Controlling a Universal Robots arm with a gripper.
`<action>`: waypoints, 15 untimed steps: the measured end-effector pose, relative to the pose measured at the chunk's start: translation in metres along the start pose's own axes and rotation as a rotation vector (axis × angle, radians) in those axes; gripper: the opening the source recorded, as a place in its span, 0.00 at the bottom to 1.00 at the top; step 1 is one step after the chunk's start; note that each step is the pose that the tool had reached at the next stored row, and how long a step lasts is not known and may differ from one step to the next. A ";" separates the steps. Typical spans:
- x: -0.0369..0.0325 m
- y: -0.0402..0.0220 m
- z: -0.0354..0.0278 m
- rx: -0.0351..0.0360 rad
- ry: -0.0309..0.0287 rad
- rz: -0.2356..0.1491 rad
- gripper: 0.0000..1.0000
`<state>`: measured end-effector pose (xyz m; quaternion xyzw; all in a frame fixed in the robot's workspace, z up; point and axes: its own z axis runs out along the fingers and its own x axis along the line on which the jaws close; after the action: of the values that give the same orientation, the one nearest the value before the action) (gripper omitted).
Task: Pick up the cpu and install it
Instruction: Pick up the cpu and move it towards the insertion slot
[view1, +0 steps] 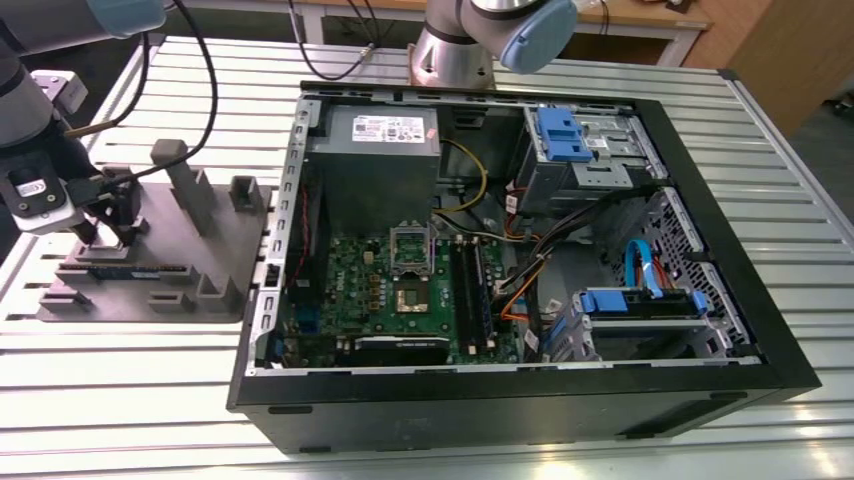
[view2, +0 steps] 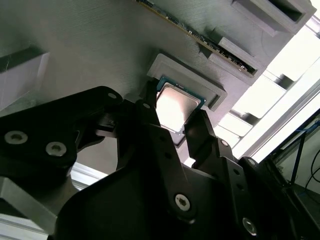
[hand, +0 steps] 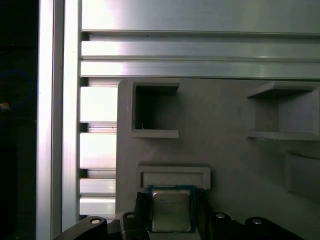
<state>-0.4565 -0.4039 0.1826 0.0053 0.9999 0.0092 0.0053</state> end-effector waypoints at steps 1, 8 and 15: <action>0.0000 0.0000 -0.0001 0.0000 0.0000 0.000 0.47; 0.0000 0.0000 -0.0017 -0.0001 0.0000 0.000 0.47; 0.0000 0.0001 -0.0034 0.0000 0.0000 0.000 0.47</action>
<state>-0.4565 -0.4039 0.1860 0.0053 0.9999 0.0092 0.0053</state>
